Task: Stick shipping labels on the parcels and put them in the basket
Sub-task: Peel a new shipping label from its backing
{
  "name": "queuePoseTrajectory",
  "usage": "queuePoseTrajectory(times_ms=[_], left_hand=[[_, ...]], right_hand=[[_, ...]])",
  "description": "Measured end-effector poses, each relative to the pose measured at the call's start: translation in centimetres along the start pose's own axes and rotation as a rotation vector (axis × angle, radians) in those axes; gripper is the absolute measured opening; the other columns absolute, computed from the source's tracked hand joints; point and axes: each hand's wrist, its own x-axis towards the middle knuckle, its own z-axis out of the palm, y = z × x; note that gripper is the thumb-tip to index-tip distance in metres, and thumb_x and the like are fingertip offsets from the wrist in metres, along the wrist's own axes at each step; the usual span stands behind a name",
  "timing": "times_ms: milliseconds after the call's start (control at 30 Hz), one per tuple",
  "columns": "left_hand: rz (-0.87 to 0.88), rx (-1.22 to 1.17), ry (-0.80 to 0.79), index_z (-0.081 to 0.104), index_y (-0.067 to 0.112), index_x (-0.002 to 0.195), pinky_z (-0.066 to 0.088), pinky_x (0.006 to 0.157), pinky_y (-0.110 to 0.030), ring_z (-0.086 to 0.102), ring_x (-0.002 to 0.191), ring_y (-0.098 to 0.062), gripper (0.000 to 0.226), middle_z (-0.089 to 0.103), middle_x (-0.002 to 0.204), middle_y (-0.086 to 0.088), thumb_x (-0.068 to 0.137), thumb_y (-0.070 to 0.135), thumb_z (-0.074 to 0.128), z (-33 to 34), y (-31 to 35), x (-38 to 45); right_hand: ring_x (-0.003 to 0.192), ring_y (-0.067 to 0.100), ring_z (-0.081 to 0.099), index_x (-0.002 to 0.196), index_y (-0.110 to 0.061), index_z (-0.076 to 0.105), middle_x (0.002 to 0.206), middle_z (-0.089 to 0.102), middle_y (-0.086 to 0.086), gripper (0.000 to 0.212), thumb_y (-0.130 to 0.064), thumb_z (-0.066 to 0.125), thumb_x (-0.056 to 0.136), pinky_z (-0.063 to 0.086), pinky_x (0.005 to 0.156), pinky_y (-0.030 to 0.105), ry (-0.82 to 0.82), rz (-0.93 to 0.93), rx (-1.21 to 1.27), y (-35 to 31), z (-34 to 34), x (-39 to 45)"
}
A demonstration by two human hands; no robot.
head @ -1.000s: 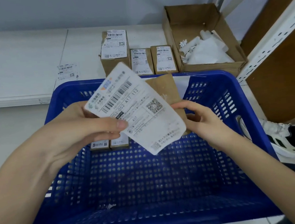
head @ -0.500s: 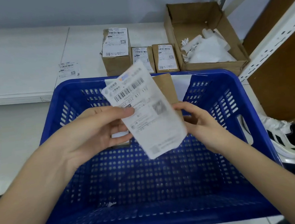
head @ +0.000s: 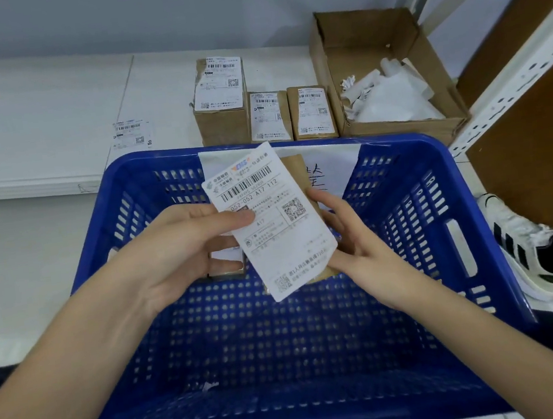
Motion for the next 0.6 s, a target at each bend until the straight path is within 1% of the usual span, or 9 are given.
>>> queuePoseTrajectory(times_ms=[67,200,267,300,367,433,500,600], left_hand=[[0.001,-0.001,-0.008,0.070,0.005,0.108,0.055,0.089,-0.044,0.069,0.099,-0.024,0.039,0.073,0.104,-0.007,0.072,0.020,0.066,-0.1,0.0,0.1],[-0.004,-0.016,-0.024,0.070,0.004,0.108,0.058,0.081,-0.039,0.070,0.098,-0.023,0.037,0.073,0.104,-0.008,0.074,0.018,0.065,-0.1,-0.1,0.2],[-0.010,-0.019,-0.023,0.070,0.004,0.108,0.058,0.079,-0.039,0.071,0.097,-0.023,0.037,0.074,0.103,-0.008,0.074,0.017,0.066,0.0,-0.2,0.3],[-0.014,-0.014,-0.018,0.070,0.005,0.108,0.059,0.078,-0.039,0.071,0.096,-0.023,0.037,0.074,0.103,-0.008,0.074,0.018,0.066,0.1,-0.3,0.3],[-0.018,0.009,-0.003,0.071,0.005,0.107,0.059,0.078,-0.039,0.071,0.095,-0.022,0.033,0.074,0.102,-0.007,0.076,0.017,0.067,0.2,-0.5,0.5],[-0.014,0.035,0.013,0.071,0.006,0.106,0.059,0.078,-0.040,0.071,0.095,-0.020,0.026,0.074,0.101,-0.006,0.082,0.014,0.066,0.3,-0.6,0.6],[-0.009,0.061,0.026,0.071,0.007,0.106,0.059,0.079,-0.040,0.071,0.096,-0.018,0.024,0.074,0.101,-0.004,0.084,0.014,0.065,0.2,-0.7,0.7],[-0.006,0.100,0.031,0.072,0.008,0.103,0.060,0.077,-0.038,0.071,0.094,-0.015,0.020,0.075,0.098,-0.002,0.086,0.014,0.065,0.3,-0.9,0.9]], right_hand=[[0.130,-0.006,0.037,0.145,-0.030,0.027,0.143,0.040,-0.016,0.066,-0.004,0.057,0.093,0.040,0.104,0.027,-0.001,-0.011,-0.026,0.1,0.2,0.0],[0.126,-0.003,0.044,0.140,-0.029,0.036,0.139,0.046,-0.013,0.064,-0.002,0.063,0.088,0.042,0.098,0.015,0.055,-0.023,-0.062,0.0,0.0,0.0],[0.124,-0.002,0.047,0.137,-0.031,0.041,0.136,0.050,-0.012,0.059,-0.005,0.063,0.089,0.042,0.097,0.014,0.076,-0.030,-0.099,-0.2,-0.2,0.0],[0.122,-0.002,0.049,0.134,-0.031,0.045,0.133,0.054,-0.013,0.051,-0.006,0.059,0.092,0.044,0.096,0.016,0.084,-0.027,-0.088,-0.4,-0.2,0.0],[0.112,0.000,0.057,0.122,-0.026,0.058,0.120,0.064,-0.012,0.034,-0.005,0.047,0.097,0.047,0.089,0.016,0.110,0.003,-0.006,-0.9,-0.1,0.0],[0.102,0.000,0.062,0.110,-0.022,0.065,0.108,0.069,-0.012,0.029,-0.009,0.040,0.100,0.046,0.083,0.012,0.122,0.034,0.042,-1.3,0.0,-0.1],[0.100,0.002,0.063,0.106,-0.019,0.066,0.105,0.070,-0.011,0.028,-0.016,0.039,0.101,0.046,0.084,0.012,0.126,0.051,0.038,-1.3,0.1,-0.2],[0.098,0.006,0.064,0.105,-0.009,0.067,0.104,0.071,-0.004,0.024,-0.020,0.047,0.097,0.048,0.083,0.016,0.150,0.060,0.029,-1.1,0.3,-0.2]])
